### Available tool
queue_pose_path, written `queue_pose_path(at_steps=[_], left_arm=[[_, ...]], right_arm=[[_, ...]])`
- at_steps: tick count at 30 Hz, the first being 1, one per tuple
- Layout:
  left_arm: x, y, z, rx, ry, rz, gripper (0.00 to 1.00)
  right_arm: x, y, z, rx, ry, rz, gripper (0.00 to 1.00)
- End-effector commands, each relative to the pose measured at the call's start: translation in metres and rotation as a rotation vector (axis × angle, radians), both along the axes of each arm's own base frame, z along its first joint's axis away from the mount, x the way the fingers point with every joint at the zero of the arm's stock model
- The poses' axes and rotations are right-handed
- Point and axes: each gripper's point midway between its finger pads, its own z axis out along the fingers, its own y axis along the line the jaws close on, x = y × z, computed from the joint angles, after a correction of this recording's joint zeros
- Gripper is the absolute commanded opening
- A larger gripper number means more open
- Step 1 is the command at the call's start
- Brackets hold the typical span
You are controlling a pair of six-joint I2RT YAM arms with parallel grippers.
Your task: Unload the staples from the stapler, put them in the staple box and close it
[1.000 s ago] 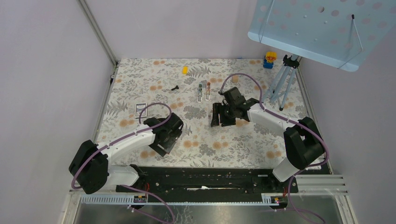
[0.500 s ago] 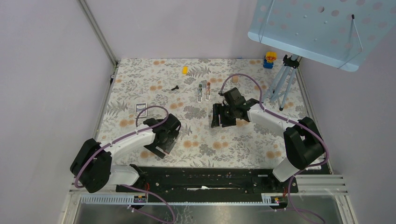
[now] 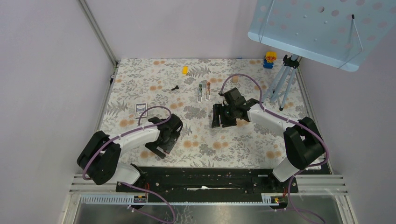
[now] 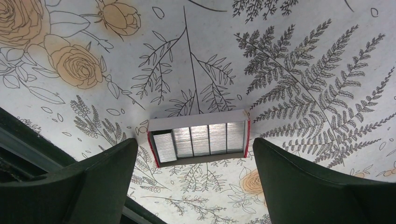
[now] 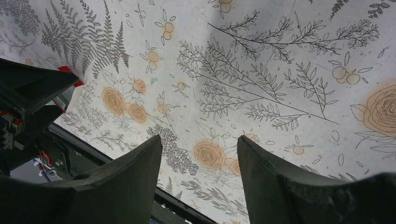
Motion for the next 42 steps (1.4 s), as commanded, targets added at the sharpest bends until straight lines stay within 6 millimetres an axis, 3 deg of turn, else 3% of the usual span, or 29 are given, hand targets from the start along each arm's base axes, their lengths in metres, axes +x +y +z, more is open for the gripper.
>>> queue_pose_path(at_steps=[1, 9, 21, 28, 36, 42], left_arm=[[0.009, -0.004, 0.003, -0.006, -0.018, 0.002, 0.99], [0.005, 0.001, -0.004, 0.024, 0.009, -0.008, 0.98], [0.005, 0.002, -0.010, 0.046, 0.026, -0.020, 0.81], [0.014, -0.003, -0.009, 0.048, 0.013, -0.053, 0.78], [0.039, -0.015, -0.004, 0.096, -0.004, -0.196, 0.77], [0.057, -0.031, -0.004, 0.106, -0.020, -0.323, 0.77]], right_arm=[[0.000, -0.005, 0.004, -0.015, -0.025, 0.002, 0.67], [0.001, -0.008, 0.004, -0.033, -0.031, 0.004, 0.67], [-0.001, -0.013, 0.004, -0.049, -0.033, -0.003, 0.68], [0.000, -0.015, 0.007, -0.056, -0.045, -0.009, 0.67], [0.008, -0.022, 0.038, -0.010, -0.142, -0.077, 0.68], [0.015, -0.039, 0.058, 0.007, -0.196, -0.144, 0.68]])
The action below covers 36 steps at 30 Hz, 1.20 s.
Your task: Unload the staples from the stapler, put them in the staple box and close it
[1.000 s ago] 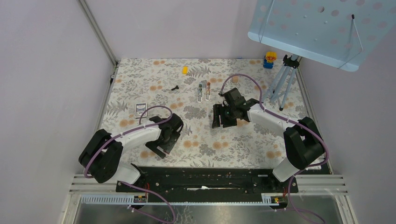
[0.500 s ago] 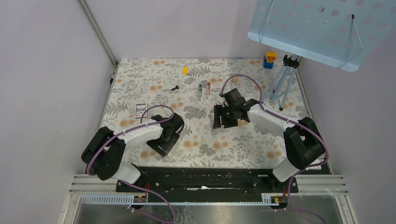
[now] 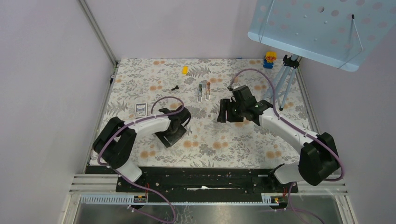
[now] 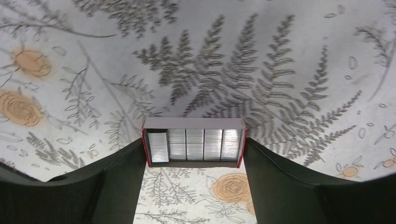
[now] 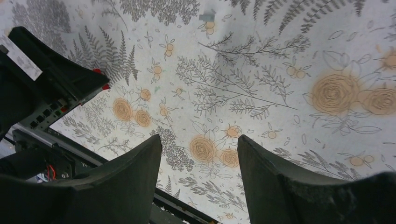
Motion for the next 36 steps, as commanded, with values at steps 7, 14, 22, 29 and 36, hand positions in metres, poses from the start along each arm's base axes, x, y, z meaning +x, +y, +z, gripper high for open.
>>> queue_pose_path(at_steps=[7, 14, 22, 29, 36], left_arm=[[0.054, -0.039, -0.003, 0.094, -0.052, -0.295, 0.79], [0.089, -0.061, -0.006, 0.142, -0.066, -0.457, 0.79], [0.103, -0.065, -0.007, 0.193, -0.078, -0.565, 0.81], [0.102, -0.070, -0.001, 0.159, -0.084, -0.574, 0.94], [0.117, -0.078, 0.050, 0.064, -0.195, -0.541, 0.98]], right_arm=[[0.016, -0.047, 0.033, -0.002, -0.128, -0.169, 0.68], [0.015, -0.062, 0.031, -0.049, -0.130, -0.188, 0.69], [0.015, -0.063, 0.028, -0.058, -0.119, -0.178, 0.69], [0.018, -0.053, 0.026, -0.029, -0.094, -0.170, 0.70], [0.029, -0.047, 0.025, -0.018, -0.079, -0.192, 0.70]])
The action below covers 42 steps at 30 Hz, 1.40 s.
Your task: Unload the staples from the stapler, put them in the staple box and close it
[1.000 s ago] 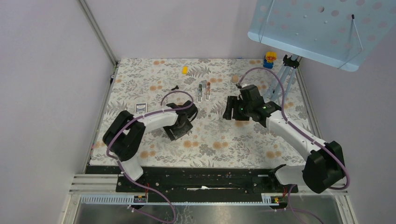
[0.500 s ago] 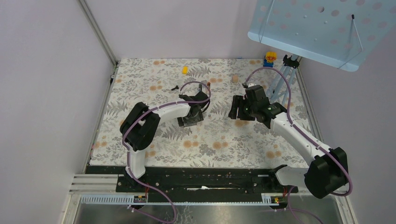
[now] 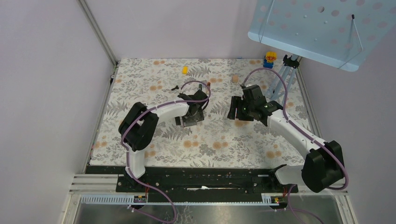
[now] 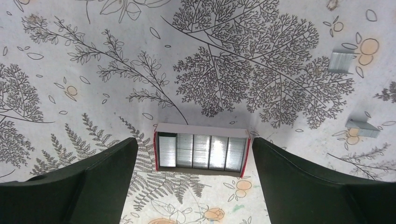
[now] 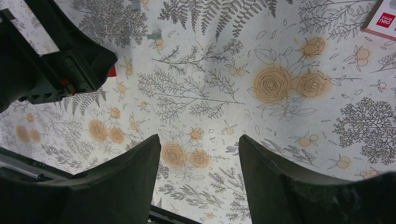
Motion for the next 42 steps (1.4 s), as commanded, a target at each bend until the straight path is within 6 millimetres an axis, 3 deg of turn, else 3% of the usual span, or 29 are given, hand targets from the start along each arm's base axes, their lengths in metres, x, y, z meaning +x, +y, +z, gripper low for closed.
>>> queue_pose_path(at_steps=[1, 6, 11, 16, 24, 33, 42], left_arm=[[0.016, -0.006, 0.058, -0.106, -0.097, -0.001, 0.98], [0.034, 0.009, 0.108, -0.188, -0.209, 0.034, 0.99], [0.047, 0.040, 0.134, -0.286, -0.296, 0.070, 0.99], [0.053, 0.074, 0.132, -0.284, -0.319, 0.099, 0.98], [0.051, 0.101, 0.110, -0.160, -0.289, 0.056, 0.96], [0.052, 0.107, 0.102, -0.133, -0.279, 0.013, 0.96], [0.052, 0.111, 0.101, -0.142, -0.274, 0.015, 0.96]], right_arm=[[0.017, 0.007, 0.013, 0.028, -0.023, -0.025, 0.69], [0.034, 0.016, 0.011, 0.038, -0.004, -0.042, 0.68], [0.053, 0.034, -0.001, 0.008, 0.030, -0.028, 0.65], [0.061, 0.058, -0.019, -0.069, 0.059, 0.023, 0.64], [0.072, 0.089, -0.051, -0.190, 0.100, 0.104, 0.63], [0.084, 0.102, -0.084, -0.258, 0.146, 0.119, 0.60], [0.082, 0.115, -0.107, -0.306, 0.185, 0.180, 0.54]])
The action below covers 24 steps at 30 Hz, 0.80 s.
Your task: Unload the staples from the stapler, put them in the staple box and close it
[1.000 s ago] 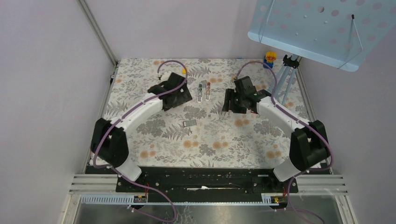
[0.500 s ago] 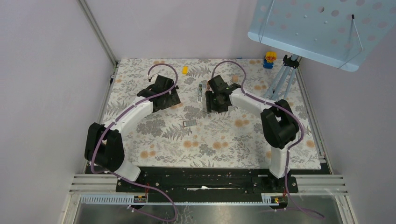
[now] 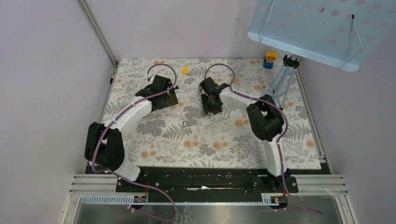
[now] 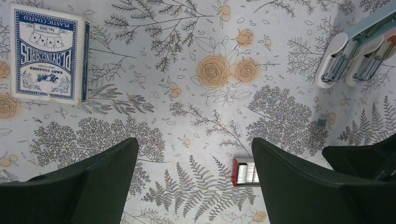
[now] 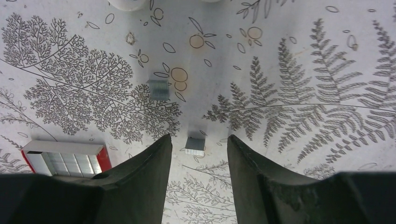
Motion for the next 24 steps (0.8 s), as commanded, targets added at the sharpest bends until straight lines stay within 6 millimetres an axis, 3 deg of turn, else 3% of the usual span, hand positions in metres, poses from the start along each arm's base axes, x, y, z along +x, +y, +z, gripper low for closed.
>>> queue_pose_path(at_steps=[1, 7, 16, 24], left_arm=[[0.007, 0.000, 0.003, -0.011, -0.028, -0.012, 0.96], [0.007, 0.001, 0.000, -0.020, -0.020, -0.008, 0.96], [0.008, 0.001, -0.003, -0.031, -0.006, -0.008, 0.95], [0.008, 0.001, -0.005, -0.031, -0.002, -0.007, 0.95]], right_arm=[[-0.002, 0.005, 0.000, -0.045, 0.001, 0.043, 0.53], [-0.006, 0.001, -0.008, -0.086, 0.013, 0.053, 0.44], [-0.009, 0.004, -0.001, -0.063, 0.006, 0.062, 0.23], [-0.006, 0.009, 0.023, 0.002, -0.051, 0.060, 0.19]])
